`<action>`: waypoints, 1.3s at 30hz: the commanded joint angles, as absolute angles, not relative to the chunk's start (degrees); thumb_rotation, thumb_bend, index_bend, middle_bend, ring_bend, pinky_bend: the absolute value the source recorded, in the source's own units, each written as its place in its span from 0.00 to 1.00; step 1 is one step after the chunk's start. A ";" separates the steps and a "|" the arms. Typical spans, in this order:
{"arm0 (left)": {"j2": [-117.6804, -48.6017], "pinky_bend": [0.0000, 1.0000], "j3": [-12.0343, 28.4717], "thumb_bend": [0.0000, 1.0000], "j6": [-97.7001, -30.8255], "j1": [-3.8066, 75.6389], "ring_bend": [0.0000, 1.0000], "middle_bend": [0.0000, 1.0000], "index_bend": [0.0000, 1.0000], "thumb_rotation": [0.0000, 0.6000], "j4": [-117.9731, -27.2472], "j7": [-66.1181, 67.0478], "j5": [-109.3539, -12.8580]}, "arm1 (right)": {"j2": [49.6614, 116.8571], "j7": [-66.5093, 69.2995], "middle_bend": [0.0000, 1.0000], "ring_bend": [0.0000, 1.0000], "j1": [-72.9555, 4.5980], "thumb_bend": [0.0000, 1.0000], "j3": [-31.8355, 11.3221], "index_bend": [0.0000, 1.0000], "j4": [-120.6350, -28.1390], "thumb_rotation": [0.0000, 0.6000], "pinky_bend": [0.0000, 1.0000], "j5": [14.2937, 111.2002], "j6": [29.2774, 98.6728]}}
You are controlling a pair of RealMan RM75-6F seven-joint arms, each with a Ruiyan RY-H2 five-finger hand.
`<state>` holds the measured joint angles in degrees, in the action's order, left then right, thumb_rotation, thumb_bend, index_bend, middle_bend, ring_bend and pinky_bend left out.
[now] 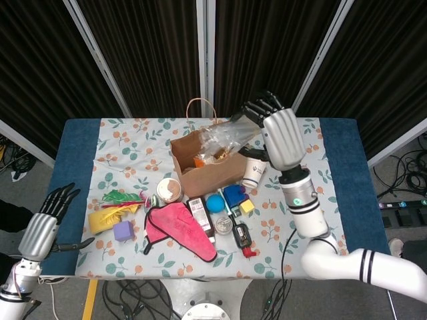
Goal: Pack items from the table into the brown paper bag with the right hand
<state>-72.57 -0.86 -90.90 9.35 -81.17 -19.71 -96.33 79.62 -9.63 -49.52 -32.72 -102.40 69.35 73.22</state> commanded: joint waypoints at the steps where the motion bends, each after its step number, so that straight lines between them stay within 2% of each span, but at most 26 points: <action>1: -72.60 0.07 -0.71 0.00 -90.76 9.42 0.03 0.07 0.06 0.56 -80.99 -19.83 -96.09 | 88.19 -6.61 0.57 0.43 -56.04 0.19 -37.22 0.62 -102.80 1.00 0.24 59.41 72.16; 5: -72.52 0.07 -0.59 0.00 -90.70 9.37 0.03 0.07 0.06 0.57 -80.46 -20.27 -95.73 | 94.47 -3.54 0.57 0.43 -59.00 0.19 -38.33 0.62 -100.22 1.00 0.24 53.38 72.06; 9: -72.22 0.07 -0.43 0.00 -90.81 9.25 0.03 0.07 0.06 0.57 -80.00 -20.96 -95.37 | 97.87 -2.36 0.57 0.43 -60.27 0.19 -37.96 0.62 -96.80 1.00 0.24 51.27 72.20; 14: -71.95 0.07 -0.24 0.00 -90.87 9.15 0.03 0.07 0.06 0.57 -79.59 -21.86 -94.94 | 99.26 -2.06 0.56 0.43 -60.20 0.19 -37.29 0.62 -94.27 1.00 0.24 50.57 72.53; 17: -72.11 0.07 -0.26 0.00 -90.73 9.26 0.03 0.07 0.06 0.57 -79.41 -22.01 -95.07 | 98.74 -2.07 0.54 0.40 -59.69 0.17 -36.92 0.59 -94.02 1.00 0.22 50.36 71.83; 20: -72.38 0.07 -0.43 0.00 -90.76 9.32 0.03 0.07 0.06 0.57 -79.31 -22.01 -95.45 | 97.30 -1.35 0.41 0.25 -58.94 0.05 -36.61 0.39 -94.90 1.00 0.12 48.62 68.88; 21: -72.44 0.07 -0.45 0.00 -90.85 9.34 0.03 0.07 0.06 0.57 -79.33 -21.97 -95.60 | 96.42 -0.81 0.34 0.17 -58.48 0.02 -36.56 0.28 -95.62 1.00 0.07 47.65 67.34; 22: -72.47 0.07 -0.45 0.00 -90.95 9.32 0.03 0.07 0.06 0.57 -79.31 -21.87 -95.67 | 95.74 -0.48 0.26 0.09 -58.17 0.00 -36.50 0.16 -96.09 1.00 0.03 47.28 66.41; 24: -72.42 0.07 -0.41 0.00 -91.14 9.24 0.03 0.07 0.06 0.57 -79.43 -21.82 -95.64 | 94.48 0.11 0.18 0.02 -57.63 0.00 -36.43 0.04 -96.57 1.00 0.00 47.70 65.40; 27: -72.20 0.07 -0.27 0.00 -91.19 9.23 0.03 0.07 0.06 0.57 -79.64 -21.71 -95.51 | 93.36 1.06 0.15 0.00 -56.86 0.00 -36.60 0.00 -97.02 1.00 0.00 48.98 65.67; 33: -72.20 0.07 -0.38 0.00 -91.31 9.21 0.03 0.07 0.06 0.57 -80.23 -21.50 -95.78 | 89.15 2.11 0.15 0.00 -53.52 0.00 -36.12 0.00 -100.17 1.00 0.00 55.78 69.04; 39: -72.57 0.07 -0.55 0.00 -91.08 9.43 0.03 0.07 0.06 0.57 -80.42 -21.59 -96.19 | 79.54 -5.99 0.16 0.00 -46.98 0.00 -31.90 0.00 -101.38 1.00 0.00 67.09 75.71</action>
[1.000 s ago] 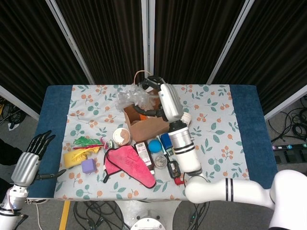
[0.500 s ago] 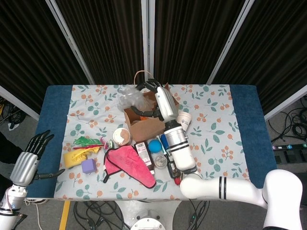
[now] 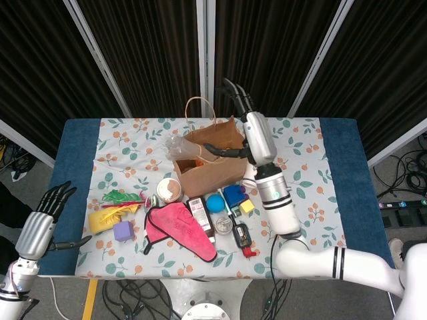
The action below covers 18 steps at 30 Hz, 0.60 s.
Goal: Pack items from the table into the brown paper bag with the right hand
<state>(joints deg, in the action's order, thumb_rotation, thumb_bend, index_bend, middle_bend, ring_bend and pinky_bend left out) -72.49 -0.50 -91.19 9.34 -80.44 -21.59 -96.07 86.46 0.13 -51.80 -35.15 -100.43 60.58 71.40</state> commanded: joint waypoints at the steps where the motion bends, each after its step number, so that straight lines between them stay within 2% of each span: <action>1: -72.63 0.07 -0.56 0.00 -90.97 9.53 0.03 0.07 0.06 0.57 -80.42 -21.60 -96.26 | 77.85 -7.96 0.16 0.00 -45.85 0.00 -30.90 0.00 -101.21 1.00 0.00 67.50 75.95; 5: -72.89 0.07 -0.66 0.00 -90.76 9.68 0.03 0.07 0.06 0.57 -80.47 -21.67 -96.39 | 71.50 -15.11 0.17 0.00 -41.42 0.00 -26.18 0.00 -100.62 1.00 0.00 65.90 74.55; 10: -72.93 0.07 -0.94 0.00 -90.93 9.28 0.03 0.07 0.06 0.57 -80.78 -21.65 -96.20 | 69.30 -17.13 0.19 0.03 -37.92 0.00 -20.43 0.00 -97.08 1.00 0.00 65.83 72.61; 18: -72.73 0.07 -1.37 0.00 -90.71 8.88 0.03 0.07 0.06 0.57 -81.15 -20.87 -96.07 | 69.85 -16.79 0.20 0.04 -32.57 0.00 -8.34 0.02 -90.23 1.00 0.00 78.97 73.81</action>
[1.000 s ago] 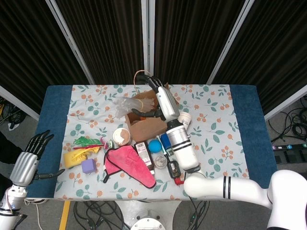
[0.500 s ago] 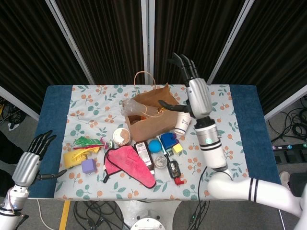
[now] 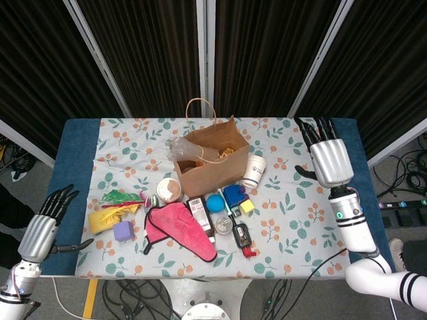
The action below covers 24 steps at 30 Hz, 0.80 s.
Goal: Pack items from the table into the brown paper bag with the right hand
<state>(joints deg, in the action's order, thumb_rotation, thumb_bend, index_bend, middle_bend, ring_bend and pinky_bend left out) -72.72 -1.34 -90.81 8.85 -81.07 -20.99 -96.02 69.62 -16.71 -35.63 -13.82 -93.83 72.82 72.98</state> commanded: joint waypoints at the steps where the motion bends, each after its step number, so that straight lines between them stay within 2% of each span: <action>1: -72.76 0.07 -1.46 0.00 -90.67 8.87 0.03 0.07 0.06 0.57 -81.16 -20.77 -96.17 | 69.94 -16.91 0.21 0.04 -32.19 0.00 -7.62 0.03 -89.91 1.00 0.00 79.53 73.74; 5: -73.04 0.07 -1.70 0.00 -90.51 8.97 0.03 0.07 0.06 0.57 -81.37 -20.41 -96.63 | 70.97 -15.55 0.20 0.04 -30.97 0.00 -7.62 0.03 -90.04 1.00 0.00 76.85 72.61; 11: -73.19 0.07 -1.88 0.00 -90.35 9.05 0.03 0.07 0.06 0.57 -81.32 -20.37 -96.88 | 76.81 -4.45 0.07 0.00 -31.08 0.00 -12.73 0.00 -89.03 1.00 0.00 64.80 66.41; 15: -72.94 0.07 -1.81 0.00 -90.12 9.16 0.03 0.07 0.06 0.57 -81.04 -20.57 -96.71 | 82.04 1.30 0.05 0.00 -32.28 0.00 -16.46 0.00 -86.14 1.00 0.00 58.41 63.09; 24: -73.01 0.07 -1.90 0.00 -89.67 9.28 0.03 0.07 0.06 0.57 -80.67 -20.56 -96.57 | 90.86 -1.24 0.05 0.00 -36.30 0.00 -19.37 0.00 -78.22 1.00 0.00 48.80 58.15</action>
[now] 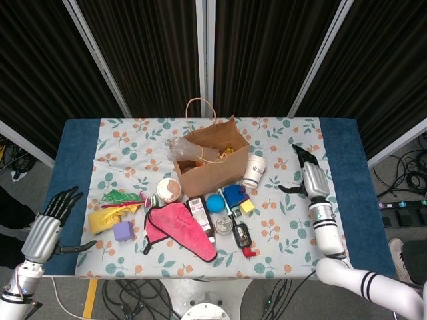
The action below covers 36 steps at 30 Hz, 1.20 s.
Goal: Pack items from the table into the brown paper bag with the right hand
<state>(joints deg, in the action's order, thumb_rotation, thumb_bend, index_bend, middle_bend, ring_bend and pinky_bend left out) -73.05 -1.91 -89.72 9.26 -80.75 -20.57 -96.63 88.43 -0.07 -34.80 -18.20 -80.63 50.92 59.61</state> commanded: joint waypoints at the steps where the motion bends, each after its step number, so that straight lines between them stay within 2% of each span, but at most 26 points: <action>1: -72.97 0.07 -1.87 0.00 -89.64 9.29 0.03 0.07 0.06 0.57 -80.63 -20.59 -96.51 | 91.40 -1.56 0.05 0.00 -36.61 0.00 -19.51 0.00 -77.60 1.00 0.00 48.49 57.93; 6: -72.69 0.07 -1.69 0.00 -89.45 9.33 0.03 0.07 0.06 0.57 -80.58 -20.94 -96.08 | 92.51 -3.63 0.08 0.00 -38.26 0.00 -21.32 0.00 -75.27 1.00 0.00 46.09 57.13; 8: -72.69 0.07 -1.76 0.00 -89.28 9.37 0.03 0.07 0.06 0.56 -80.57 -20.99 -96.07 | 91.55 -5.50 0.12 0.00 -39.36 0.00 -22.20 0.00 -75.03 1.00 0.00 44.46 55.74; 11: -72.84 0.07 -1.92 0.00 -89.04 9.40 0.03 0.07 0.06 0.57 -80.55 -21.01 -96.11 | 88.02 -11.66 0.19 0.02 -42.00 0.00 -22.76 0.00 -75.76 1.00 0.00 38.76 50.87; 13: -73.08 0.07 -1.93 0.00 -89.03 9.36 0.03 0.07 0.06 0.57 -80.49 -21.00 -96.06 | 84.36 -18.38 0.22 0.04 -44.54 0.00 -21.58 0.02 -77.03 1.00 0.00 32.21 46.40; 15: -73.27 0.07 -1.94 0.00 -88.85 9.36 0.03 0.07 0.06 0.57 -80.34 -21.08 -95.90 | 81.47 -23.17 0.22 0.04 -47.15 0.00 -20.43 0.03 -78.07 1.00 0.00 25.09 43.18; 18: -73.39 0.07 -1.92 0.00 -88.66 9.43 0.03 0.07 0.06 0.57 -79.94 -21.18 -95.82 | 80.44 -25.06 0.21 0.02 -49.66 0.00 -19.90 0.03 -77.56 1.00 0.00 20.15 41.94; 23: -73.34 0.07 -1.66 0.00 -88.38 9.66 0.03 0.07 0.06 0.56 -79.44 -21.35 -95.52 | 82.16 -22.11 0.19 0.00 -51.10 0.00 -19.69 0.03 -74.03 1.00 0.00 19.49 37.70; 36: -73.55 0.07 -1.16 0.00 -87.31 9.90 0.03 0.07 0.06 0.57 -78.02 -21.91 -94.13 | 91.47 -11.47 0.14 0.00 -54.40 0.00 -19.63 0.00 -61.05 1.00 0.00 28.65 27.66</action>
